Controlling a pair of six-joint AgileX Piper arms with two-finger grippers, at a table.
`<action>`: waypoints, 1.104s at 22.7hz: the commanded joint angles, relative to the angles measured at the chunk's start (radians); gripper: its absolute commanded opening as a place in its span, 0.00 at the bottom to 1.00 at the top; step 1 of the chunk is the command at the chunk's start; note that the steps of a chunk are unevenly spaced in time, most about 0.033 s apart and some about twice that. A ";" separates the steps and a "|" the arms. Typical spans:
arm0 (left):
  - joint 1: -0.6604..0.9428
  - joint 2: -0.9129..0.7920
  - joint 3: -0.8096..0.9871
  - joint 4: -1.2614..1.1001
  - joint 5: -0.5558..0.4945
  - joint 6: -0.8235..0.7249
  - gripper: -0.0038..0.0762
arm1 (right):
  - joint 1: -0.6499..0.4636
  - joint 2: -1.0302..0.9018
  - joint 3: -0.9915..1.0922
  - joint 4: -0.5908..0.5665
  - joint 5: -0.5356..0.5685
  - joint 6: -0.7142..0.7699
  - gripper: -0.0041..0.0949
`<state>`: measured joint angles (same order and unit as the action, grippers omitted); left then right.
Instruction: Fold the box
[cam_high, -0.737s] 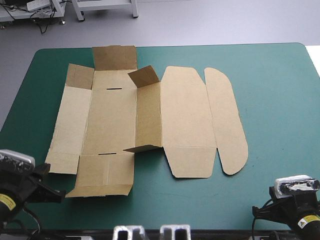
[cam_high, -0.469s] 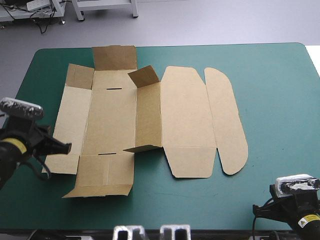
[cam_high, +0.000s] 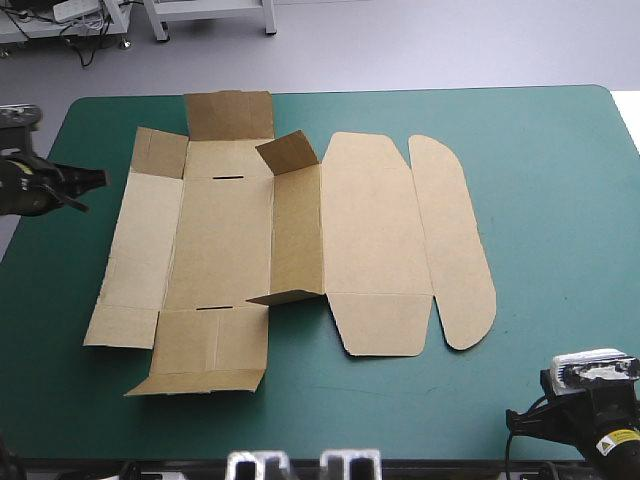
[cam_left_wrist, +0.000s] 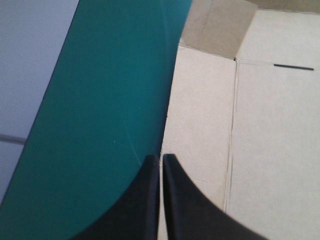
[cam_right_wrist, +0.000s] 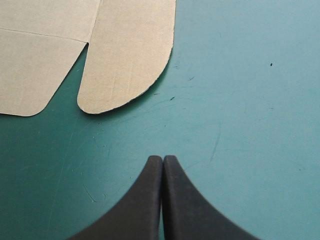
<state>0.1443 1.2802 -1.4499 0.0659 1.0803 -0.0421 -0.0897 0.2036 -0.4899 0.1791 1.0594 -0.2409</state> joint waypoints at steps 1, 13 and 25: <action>0.251 0.023 -0.068 -0.282 0.002 0.117 0.07 | 0.001 0.013 -0.030 -0.001 -0.059 -0.004 0.02; 0.638 0.137 -0.068 -0.619 0.206 0.309 0.10 | 0.001 0.013 -0.030 -0.005 -0.059 -0.004 0.02; 0.399 0.279 0.099 -0.602 0.206 0.513 0.58 | 0.001 0.013 -0.030 -0.036 -0.057 -0.004 0.02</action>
<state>0.5685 1.5792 -1.3672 -0.4988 1.2365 0.4106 -0.0897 0.2036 -0.4899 0.1465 1.0594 -0.2409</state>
